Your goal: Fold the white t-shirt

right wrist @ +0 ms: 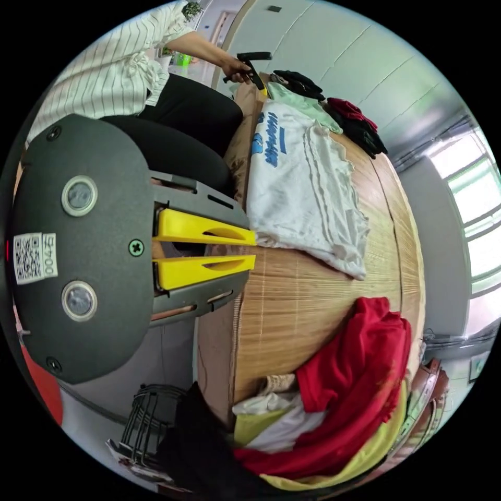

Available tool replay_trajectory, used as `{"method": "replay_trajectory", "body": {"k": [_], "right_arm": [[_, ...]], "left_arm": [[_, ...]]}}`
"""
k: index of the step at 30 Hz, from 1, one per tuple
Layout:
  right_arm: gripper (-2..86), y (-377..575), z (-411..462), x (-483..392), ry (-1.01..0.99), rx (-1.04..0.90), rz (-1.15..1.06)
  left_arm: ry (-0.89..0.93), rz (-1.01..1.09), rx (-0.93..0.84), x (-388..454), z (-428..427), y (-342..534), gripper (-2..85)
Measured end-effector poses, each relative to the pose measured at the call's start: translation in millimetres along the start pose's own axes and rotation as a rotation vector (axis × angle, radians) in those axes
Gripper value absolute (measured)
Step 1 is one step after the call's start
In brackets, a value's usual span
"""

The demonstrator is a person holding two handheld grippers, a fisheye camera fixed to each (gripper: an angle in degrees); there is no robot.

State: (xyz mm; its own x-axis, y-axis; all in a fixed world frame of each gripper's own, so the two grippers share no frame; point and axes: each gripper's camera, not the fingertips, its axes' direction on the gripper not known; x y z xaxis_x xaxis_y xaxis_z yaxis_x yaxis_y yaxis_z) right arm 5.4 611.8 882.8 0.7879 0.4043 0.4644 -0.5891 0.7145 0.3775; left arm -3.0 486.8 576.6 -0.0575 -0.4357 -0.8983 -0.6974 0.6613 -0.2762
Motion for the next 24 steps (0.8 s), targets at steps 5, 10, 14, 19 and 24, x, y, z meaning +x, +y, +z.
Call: {"method": "replay_trajectory", "body": {"k": [5,10,14,19,24], "right_arm": [[0.7,-52.1,-7.4,-94.5,0.103,-0.012,-0.18],[-0.5,-84.0,78.0,-159.1,0.38,-0.243,-0.332],[-0.6,-89.8,107.1,-169.7,0.479,-0.297,-0.333],[-0.6,-92.8,100.4,-163.1,0.501,-0.292,-0.354],[-0.8,-102.9,73.4,-134.6,0.422,-0.273,-0.301]], "left_arm": [[-0.03,-0.054,0.079,11.5,-12.2,24.2,0.2],[-0.071,-0.046,0.112,32.1,-17.4,48.3,0.2],[-0.076,-0.06,0.143,41.3,-24.0,62.7,0.2],[-0.11,-0.065,0.113,50.8,-15.6,53.9,0.2],[-0.304,0.034,0.054,81.1,4.9,14.7,0.5]]}}
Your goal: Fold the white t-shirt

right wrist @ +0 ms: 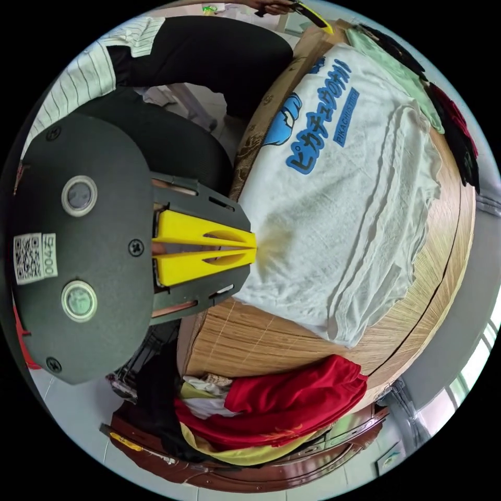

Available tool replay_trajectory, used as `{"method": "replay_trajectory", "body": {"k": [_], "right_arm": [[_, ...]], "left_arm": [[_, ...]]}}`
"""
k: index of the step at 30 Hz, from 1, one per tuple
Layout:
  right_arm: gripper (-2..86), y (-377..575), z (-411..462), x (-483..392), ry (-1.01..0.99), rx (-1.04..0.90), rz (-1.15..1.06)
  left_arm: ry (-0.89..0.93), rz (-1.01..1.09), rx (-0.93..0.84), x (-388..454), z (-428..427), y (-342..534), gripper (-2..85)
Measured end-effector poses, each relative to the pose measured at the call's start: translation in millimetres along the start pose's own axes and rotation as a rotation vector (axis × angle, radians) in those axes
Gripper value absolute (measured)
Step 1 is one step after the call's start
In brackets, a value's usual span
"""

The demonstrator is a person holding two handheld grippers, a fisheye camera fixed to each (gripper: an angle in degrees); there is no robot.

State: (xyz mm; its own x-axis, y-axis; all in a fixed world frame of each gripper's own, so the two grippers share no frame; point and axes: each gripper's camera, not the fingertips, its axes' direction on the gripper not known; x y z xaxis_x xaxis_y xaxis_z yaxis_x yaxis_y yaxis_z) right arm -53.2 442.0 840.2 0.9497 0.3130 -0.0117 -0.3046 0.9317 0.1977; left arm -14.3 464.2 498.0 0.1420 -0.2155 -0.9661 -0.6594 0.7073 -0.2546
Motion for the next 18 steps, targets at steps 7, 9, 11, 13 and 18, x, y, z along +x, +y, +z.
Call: {"method": "replay_trajectory", "body": {"k": [7,9,11,13,18], "right_arm": [[-0.8,19.9,-23.7,69.6,-0.157,0.041,0.053],[-0.8,24.1,-30.9,82.1,-0.165,0.04,0.054],[-0.8,29.8,-40.9,100.8,-0.183,0.041,0.063],[-0.7,36.1,-49.0,114.7,-0.197,0.049,0.073],[-0.7,71.4,-71.2,155.0,-0.233,0.148,0.11]], "left_arm": [[-0.107,0.052,-0.111,27.7,29.8,-29.4,0.5],[-0.133,0.082,-0.135,39.0,32.0,-35.0,0.5],[-0.151,0.116,-0.133,47.2,32.6,-35.3,0.4],[-0.162,0.161,-0.125,54.7,33.4,-34.1,0.4],[-0.102,0.113,-0.107,53.7,29.3,-37.1,0.2]]}}
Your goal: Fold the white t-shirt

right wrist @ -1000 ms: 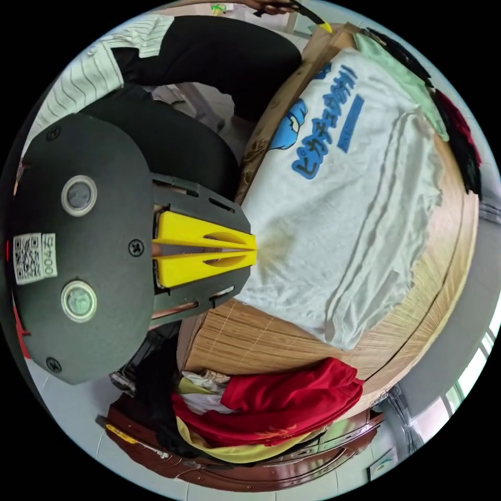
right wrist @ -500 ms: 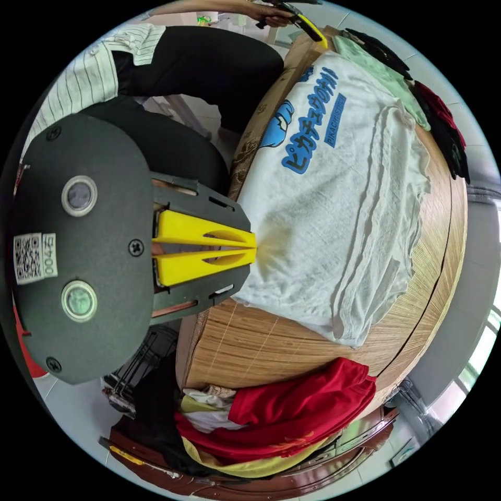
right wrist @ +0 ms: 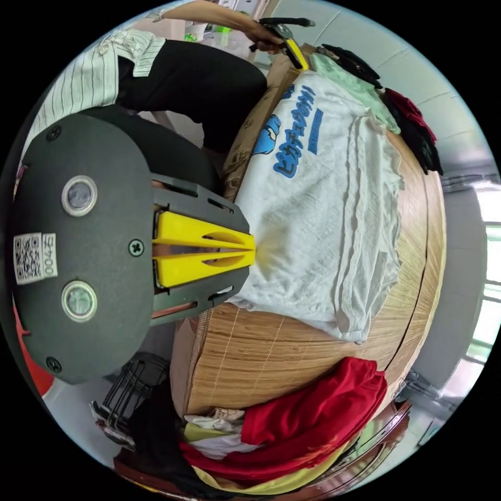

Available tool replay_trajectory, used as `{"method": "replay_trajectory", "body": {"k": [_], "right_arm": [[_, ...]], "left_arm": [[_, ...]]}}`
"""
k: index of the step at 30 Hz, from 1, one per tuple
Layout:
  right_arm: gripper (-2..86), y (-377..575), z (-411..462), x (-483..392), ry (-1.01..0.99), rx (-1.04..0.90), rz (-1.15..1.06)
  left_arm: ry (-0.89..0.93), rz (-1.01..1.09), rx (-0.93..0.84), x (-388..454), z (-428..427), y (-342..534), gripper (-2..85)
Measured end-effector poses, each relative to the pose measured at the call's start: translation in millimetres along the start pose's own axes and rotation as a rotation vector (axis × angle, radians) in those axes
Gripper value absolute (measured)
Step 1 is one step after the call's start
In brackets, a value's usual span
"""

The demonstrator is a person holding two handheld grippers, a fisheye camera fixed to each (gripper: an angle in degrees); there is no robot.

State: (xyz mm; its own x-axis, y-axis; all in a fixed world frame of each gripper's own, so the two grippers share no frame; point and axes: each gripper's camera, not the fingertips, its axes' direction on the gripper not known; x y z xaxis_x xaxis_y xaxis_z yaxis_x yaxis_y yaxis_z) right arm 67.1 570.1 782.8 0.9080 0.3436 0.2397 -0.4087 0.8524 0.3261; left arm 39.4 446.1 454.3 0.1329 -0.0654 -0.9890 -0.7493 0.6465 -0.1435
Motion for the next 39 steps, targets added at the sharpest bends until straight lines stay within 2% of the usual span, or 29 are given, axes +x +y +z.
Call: {"method": "replay_trajectory", "body": {"k": [3,5,8,12,18,21,27,30,34,36,39], "right_arm": [[-0.5,37.6,-44.1,52.8,-0.086,0.177,0.128],[-0.1,95.8,-86.5,110.5,-0.198,0.372,0.335],[2.4,168.2,-97.7,162.9,-0.268,0.441,0.5],[5.9,212.7,-93.2,185.3,-0.33,0.459,0.53],[8.2,207.8,-114.2,203.0,-0.291,0.512,0.409],[8.0,200.7,-117.3,219.5,-0.346,0.515,0.356],[7.8,179.5,-113.0,235.4,-0.436,0.481,0.277],[3.2,164.8,-98.3,245.1,-0.48,0.421,0.281],[0.9,170.3,-73.0,268.9,-0.472,0.396,0.42],[1.7,175.0,-62.7,270.4,-0.514,0.408,0.459],[3.6,178.1,-58.4,261.8,-0.472,0.398,0.51]], "left_arm": [[0.032,-0.116,0.006,-7.0,-14.7,-3.3,0.1],[0.023,-0.136,0.088,5.4,-34.9,-5.2,0.1],[0.078,-0.063,0.153,55.9,-55.3,-21.5,0.1],[0.049,0.162,0.16,155.8,-46.7,-54.3,0.1],[0.086,0.171,0.059,212.6,-1.1,-87.0,0.1],[0.065,0.176,-0.032,217.8,22.9,-87.2,0.1],[0.091,0.146,-0.011,215.1,24.2,-85.4,0.1],[0.089,0.149,-0.022,215.9,24.9,-86.9,0.2],[0.1,0.15,-0.018,213.4,25.3,-85.4,0.2],[0.117,0.137,-0.01,209.6,25.7,-83.2,0.1],[0.144,0.114,-0.013,203.5,25.8,-82.6,0.1]]}}
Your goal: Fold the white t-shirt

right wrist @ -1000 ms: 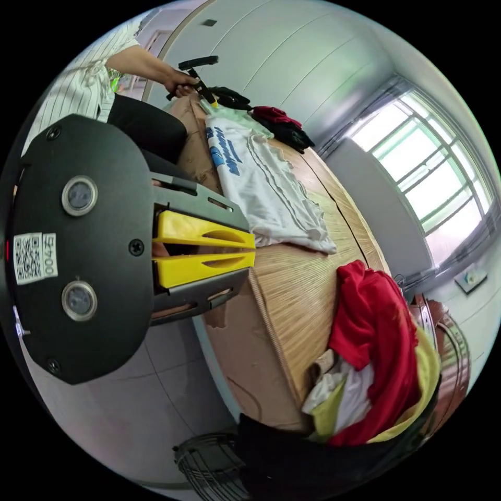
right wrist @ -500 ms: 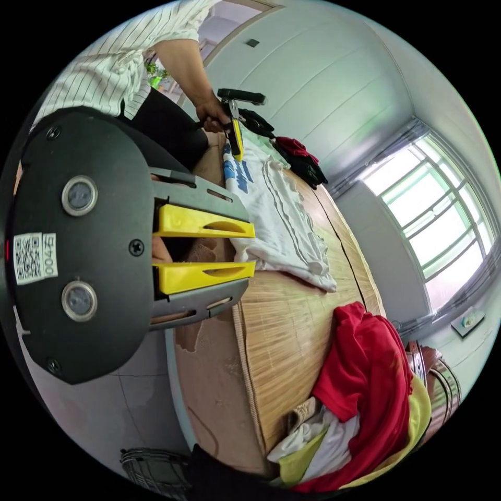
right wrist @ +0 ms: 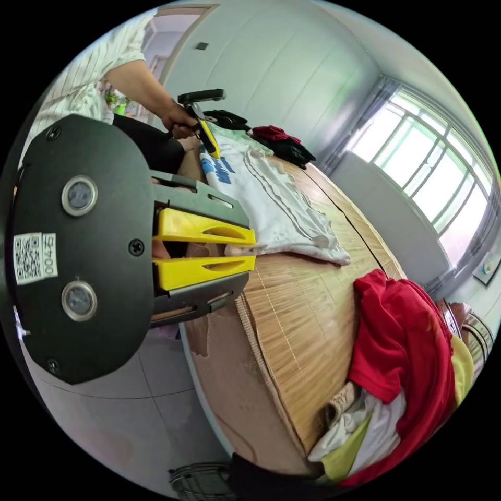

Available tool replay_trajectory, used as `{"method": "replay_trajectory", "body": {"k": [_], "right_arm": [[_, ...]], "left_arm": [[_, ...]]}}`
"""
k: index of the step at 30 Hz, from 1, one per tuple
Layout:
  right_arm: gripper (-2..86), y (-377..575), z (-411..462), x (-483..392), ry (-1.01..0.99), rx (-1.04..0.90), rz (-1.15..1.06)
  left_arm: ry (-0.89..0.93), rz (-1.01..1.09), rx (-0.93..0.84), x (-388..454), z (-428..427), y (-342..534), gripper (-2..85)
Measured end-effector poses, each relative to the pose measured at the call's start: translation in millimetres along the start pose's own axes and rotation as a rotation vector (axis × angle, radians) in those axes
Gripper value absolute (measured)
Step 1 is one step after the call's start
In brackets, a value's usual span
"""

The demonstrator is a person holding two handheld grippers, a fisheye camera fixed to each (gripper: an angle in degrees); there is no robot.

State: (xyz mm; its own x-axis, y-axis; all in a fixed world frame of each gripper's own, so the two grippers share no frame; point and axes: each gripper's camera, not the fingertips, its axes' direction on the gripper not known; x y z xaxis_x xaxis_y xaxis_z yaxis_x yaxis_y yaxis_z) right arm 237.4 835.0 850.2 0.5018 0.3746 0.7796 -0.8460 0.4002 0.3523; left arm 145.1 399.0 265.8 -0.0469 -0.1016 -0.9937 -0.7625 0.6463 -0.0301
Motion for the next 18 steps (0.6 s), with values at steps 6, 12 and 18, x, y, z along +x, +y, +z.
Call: {"method": "replay_trajectory", "body": {"k": [6,12,18], "right_arm": [[0.7,4.5,8.7,-79.1,0.132,0.033,-0.122],[4.2,0.7,153.9,-170.4,0.198,-0.363,-0.379],[3.5,14.4,289.5,-168.8,0.487,-0.632,-0.435]], "left_arm": [[0.079,-0.043,0.089,-19.3,-34.3,5.7,0.2],[-0.022,-0.051,0.194,-80.6,-95.8,69.8,0.7],[-0.044,-0.12,0.138,-156.9,-98.3,147.9,1.5]]}}
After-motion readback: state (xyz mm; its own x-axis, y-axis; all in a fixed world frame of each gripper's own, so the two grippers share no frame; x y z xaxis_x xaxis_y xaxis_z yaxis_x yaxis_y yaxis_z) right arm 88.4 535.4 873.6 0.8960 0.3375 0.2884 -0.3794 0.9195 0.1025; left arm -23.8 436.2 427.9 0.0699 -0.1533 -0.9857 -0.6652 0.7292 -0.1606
